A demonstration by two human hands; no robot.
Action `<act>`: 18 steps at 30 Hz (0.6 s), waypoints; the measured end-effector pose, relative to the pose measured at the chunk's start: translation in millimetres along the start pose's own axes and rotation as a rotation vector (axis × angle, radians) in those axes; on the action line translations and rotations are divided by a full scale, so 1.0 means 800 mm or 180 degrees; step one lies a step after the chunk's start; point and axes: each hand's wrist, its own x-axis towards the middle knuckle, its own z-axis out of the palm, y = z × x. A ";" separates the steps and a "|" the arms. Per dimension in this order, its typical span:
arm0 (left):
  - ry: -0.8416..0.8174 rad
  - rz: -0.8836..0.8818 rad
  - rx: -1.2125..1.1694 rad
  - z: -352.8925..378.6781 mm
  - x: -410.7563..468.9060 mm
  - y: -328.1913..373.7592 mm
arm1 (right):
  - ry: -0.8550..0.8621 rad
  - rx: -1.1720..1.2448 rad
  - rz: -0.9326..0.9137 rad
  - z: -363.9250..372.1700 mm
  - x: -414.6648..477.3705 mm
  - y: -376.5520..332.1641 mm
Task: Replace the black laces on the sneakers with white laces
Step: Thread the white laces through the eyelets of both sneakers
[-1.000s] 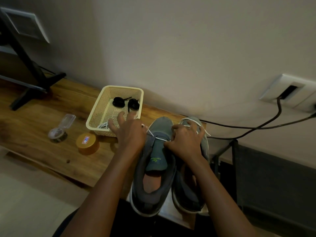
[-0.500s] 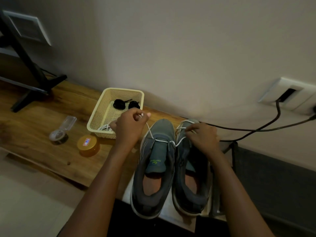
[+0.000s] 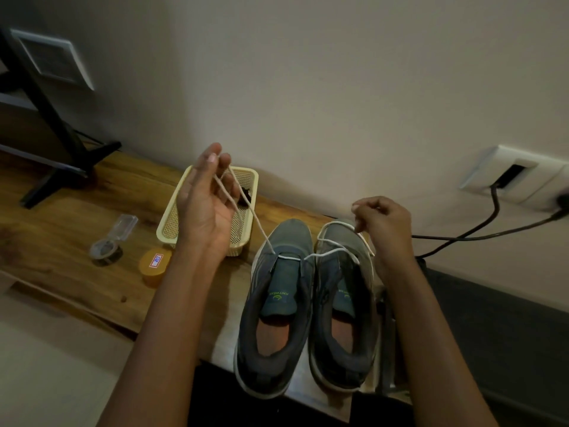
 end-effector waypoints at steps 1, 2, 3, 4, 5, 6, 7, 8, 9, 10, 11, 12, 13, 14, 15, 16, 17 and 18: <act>0.0033 0.0110 0.0015 -0.001 0.000 0.004 | 0.0054 0.0242 0.0040 -0.005 0.001 -0.004; 0.0071 0.0228 0.0056 0.000 -0.001 0.008 | 0.0129 0.0327 0.0065 -0.008 0.003 -0.006; 0.0137 0.0357 0.0141 0.000 -0.002 0.013 | 0.0236 0.0328 0.0092 -0.011 0.006 -0.003; 0.0231 0.0518 0.0257 0.001 -0.003 0.017 | 0.0341 0.0274 0.0138 -0.013 0.008 0.001; 0.0341 0.0719 0.0378 0.002 -0.005 0.023 | 0.0423 0.0177 0.0205 -0.014 0.010 0.007; 0.0438 0.0935 0.0448 0.004 -0.006 0.029 | 0.0475 0.0017 0.0252 -0.015 0.012 0.014; 0.0505 0.1108 0.0424 0.005 -0.007 0.036 | 0.0469 -0.0186 0.0262 -0.016 0.012 0.019; 0.0516 0.1174 0.0314 0.006 -0.007 0.042 | 0.0392 -0.0380 0.0227 -0.016 0.013 0.024; 0.0460 0.1137 0.0174 0.007 -0.007 0.047 | 0.0238 -0.0543 0.0165 -0.016 0.014 0.028; 0.0352 0.1041 0.0116 0.007 -0.007 0.049 | 0.0016 -0.0726 0.0082 -0.013 0.012 0.029; 0.0232 0.0911 0.0236 0.007 -0.008 0.046 | -0.0250 -0.0946 -0.0014 -0.008 0.010 0.028; 0.0127 0.0751 0.0601 0.006 -0.008 0.039 | -0.0533 -0.1200 -0.0146 -0.001 0.006 0.027; 0.0023 0.0605 0.1232 0.003 -0.008 0.027 | -0.0799 -0.1464 -0.0302 0.006 0.003 0.026; -0.0148 0.0539 0.2127 -0.002 -0.008 0.013 | -0.1033 -0.1763 -0.0452 0.014 -0.002 0.026; -0.0412 0.0545 0.3129 -0.009 -0.007 -0.003 | -0.1212 -0.2123 -0.0560 0.023 -0.006 0.026; -0.0713 0.0482 0.4020 -0.017 -0.005 -0.018 | -0.1326 -0.2563 -0.0634 0.030 -0.011 0.024; -0.0946 0.0306 0.4688 -0.027 -0.002 -0.031 | -0.1383 -0.3001 -0.0705 0.035 -0.015 0.024; -0.1103 0.0030 0.5134 -0.036 -0.001 -0.042 | -0.1411 -0.3355 -0.0795 0.039 -0.018 0.024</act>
